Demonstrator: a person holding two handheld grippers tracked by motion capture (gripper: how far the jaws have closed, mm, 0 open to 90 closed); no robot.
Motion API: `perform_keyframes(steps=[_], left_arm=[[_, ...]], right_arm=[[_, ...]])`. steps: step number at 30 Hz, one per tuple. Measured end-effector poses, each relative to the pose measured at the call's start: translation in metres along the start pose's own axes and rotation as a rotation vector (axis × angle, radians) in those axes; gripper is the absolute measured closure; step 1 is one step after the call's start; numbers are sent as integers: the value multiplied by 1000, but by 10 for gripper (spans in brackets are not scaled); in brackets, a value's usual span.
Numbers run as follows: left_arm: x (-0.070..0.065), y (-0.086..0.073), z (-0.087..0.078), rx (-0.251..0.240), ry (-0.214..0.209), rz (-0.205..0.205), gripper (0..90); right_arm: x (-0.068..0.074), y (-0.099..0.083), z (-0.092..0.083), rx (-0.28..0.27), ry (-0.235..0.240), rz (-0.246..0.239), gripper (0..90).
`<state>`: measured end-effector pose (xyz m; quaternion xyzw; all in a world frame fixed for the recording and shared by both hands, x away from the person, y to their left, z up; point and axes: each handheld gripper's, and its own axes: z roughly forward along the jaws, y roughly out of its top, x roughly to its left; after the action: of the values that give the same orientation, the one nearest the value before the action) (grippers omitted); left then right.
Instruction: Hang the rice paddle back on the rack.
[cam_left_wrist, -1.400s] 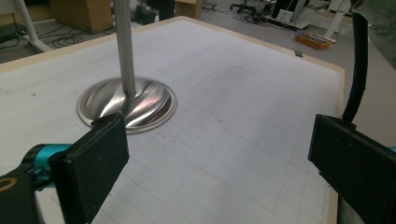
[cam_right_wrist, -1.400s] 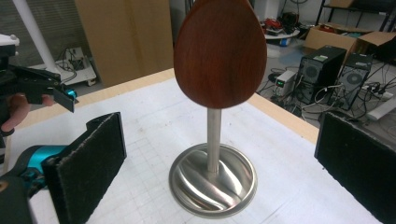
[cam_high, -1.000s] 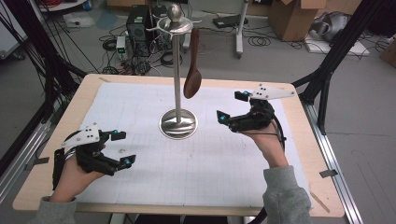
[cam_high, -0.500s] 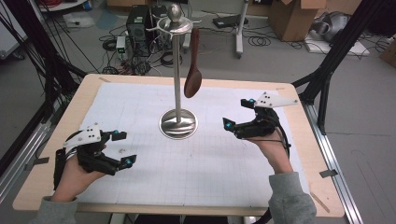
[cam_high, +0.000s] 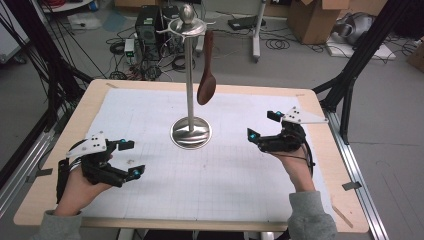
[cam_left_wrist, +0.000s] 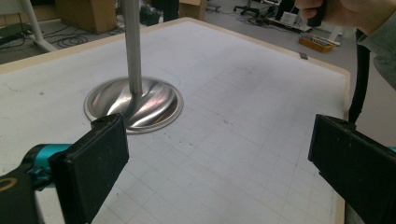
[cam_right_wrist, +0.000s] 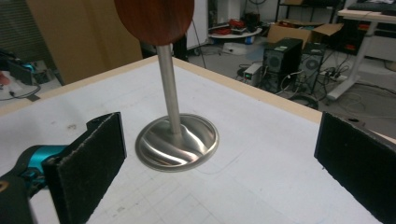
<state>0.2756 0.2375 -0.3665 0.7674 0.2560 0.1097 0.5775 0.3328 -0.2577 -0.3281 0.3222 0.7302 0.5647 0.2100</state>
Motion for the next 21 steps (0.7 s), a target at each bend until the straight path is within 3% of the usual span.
perform_keyframes(steps=[4, 10, 18, 21], left_arm=[[0, 1, -2, -14, 8, 7, 55], [2, 0, -6, -34, 28, 2, 55], [2, 0, -6, -34, 26, 3, 55], [2, 0, -7, -30, 27, -1, 55]], right_arm=[[-3, -12, 0, 14, -13, 9, 10], [-8, -23, -6, 31, 5, 46, 9], [-8, -33, -13, 38, -2, 35, 10], [-10, -40, -16, 37, -7, 54, 9]])
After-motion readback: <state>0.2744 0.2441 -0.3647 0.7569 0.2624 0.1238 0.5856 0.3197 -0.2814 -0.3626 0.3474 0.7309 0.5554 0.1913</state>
